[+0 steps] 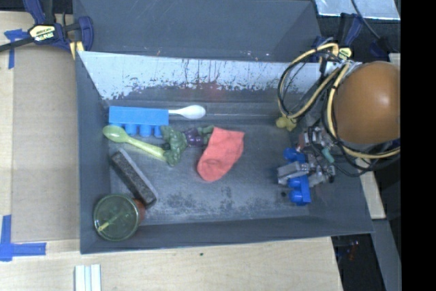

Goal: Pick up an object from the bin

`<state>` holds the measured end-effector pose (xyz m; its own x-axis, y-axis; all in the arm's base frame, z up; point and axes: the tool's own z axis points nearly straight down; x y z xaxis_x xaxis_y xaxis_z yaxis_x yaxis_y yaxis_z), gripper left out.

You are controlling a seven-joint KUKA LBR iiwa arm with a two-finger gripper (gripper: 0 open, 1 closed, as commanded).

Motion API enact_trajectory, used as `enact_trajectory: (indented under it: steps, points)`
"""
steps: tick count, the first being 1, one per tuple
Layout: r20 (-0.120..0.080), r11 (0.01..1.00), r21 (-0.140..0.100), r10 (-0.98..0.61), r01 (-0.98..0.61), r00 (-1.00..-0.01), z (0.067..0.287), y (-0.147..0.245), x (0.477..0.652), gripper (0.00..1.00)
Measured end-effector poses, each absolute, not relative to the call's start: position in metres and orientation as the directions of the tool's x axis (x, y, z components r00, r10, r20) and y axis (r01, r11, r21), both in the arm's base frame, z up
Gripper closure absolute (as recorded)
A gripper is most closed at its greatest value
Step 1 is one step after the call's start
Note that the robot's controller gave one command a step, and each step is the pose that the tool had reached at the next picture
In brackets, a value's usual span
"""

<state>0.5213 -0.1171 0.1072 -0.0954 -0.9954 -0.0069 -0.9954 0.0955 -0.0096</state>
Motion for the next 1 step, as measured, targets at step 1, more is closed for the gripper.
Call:
enact_trajectory:
  steps: [1]
  points:
    - [-0.007,0.097,-0.016,-0.995,-0.995,-0.097,0.1330,-0.1175,0.5231,1.00]
